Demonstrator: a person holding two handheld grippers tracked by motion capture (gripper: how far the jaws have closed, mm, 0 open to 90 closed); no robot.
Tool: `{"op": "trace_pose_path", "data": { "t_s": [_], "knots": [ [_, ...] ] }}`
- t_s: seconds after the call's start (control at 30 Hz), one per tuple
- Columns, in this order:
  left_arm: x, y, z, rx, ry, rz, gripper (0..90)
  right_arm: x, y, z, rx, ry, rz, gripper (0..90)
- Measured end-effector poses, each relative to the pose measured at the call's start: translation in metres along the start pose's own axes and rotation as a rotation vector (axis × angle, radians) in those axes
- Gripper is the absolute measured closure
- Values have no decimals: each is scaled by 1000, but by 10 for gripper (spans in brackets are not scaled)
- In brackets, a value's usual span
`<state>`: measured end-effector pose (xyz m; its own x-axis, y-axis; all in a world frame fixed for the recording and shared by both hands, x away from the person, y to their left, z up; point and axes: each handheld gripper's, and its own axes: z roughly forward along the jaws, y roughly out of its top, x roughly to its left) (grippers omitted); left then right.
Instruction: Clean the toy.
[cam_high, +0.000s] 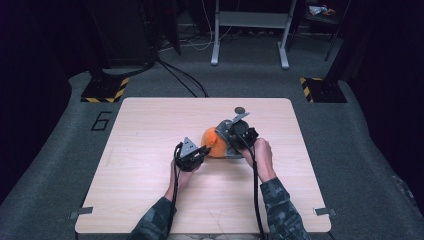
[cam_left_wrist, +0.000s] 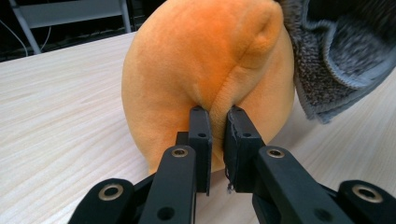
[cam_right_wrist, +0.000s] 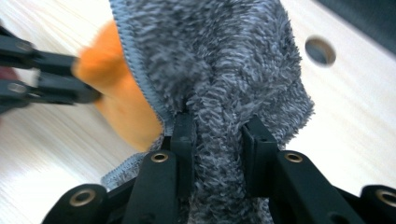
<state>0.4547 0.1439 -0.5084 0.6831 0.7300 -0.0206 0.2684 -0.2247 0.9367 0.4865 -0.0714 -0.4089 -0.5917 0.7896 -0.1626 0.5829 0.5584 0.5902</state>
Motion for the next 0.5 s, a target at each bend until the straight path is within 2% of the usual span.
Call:
{"op": "trace_pose_path", "data": {
  "t_s": [0.03, 0.1, 0.13, 0.17, 0.2, 0.23, 0.33, 0.37, 0.4, 0.5],
  "knots": [
    [0, 1, 0, 11, -7, 5, 822, 0, 0, 0, 0, 0, 0, 699],
    [0, 0, 0, 7, -6, 2, 822, -10, -8, 8, 7, -9, 13, 700],
    [1, 0, 0, 6, -7, 0, 822, -17, -15, 17, 58, -22, 66, 700],
    [0, 0, 0, -4, 1, -3, 822, -17, -15, 17, 58, -22, 66, 700],
    [0, 0, 0, 4, -7, 3, 822, -26, -22, 30, 97, -25, 82, 699],
    [0, 0, 0, 4, -7, 3, 822, -26, -22, 30, 97, -25, 82, 699],
    [0, 0, 0, 3, -7, 3, 822, -34, -29, 47, 133, -20, 111, 699],
    [0, 0, 0, -5, 1, 1, 822, -37, -32, 57, 155, -14, 124, 697],
    [0, 0, 0, -5, 1, 1, 822, -37, -32, 57, 155, -14, 124, 697],
    [0, 0, 0, -2, 0, -2, 822, -41, -38, 72, 190, 2, 139, 696]
  ]
}}
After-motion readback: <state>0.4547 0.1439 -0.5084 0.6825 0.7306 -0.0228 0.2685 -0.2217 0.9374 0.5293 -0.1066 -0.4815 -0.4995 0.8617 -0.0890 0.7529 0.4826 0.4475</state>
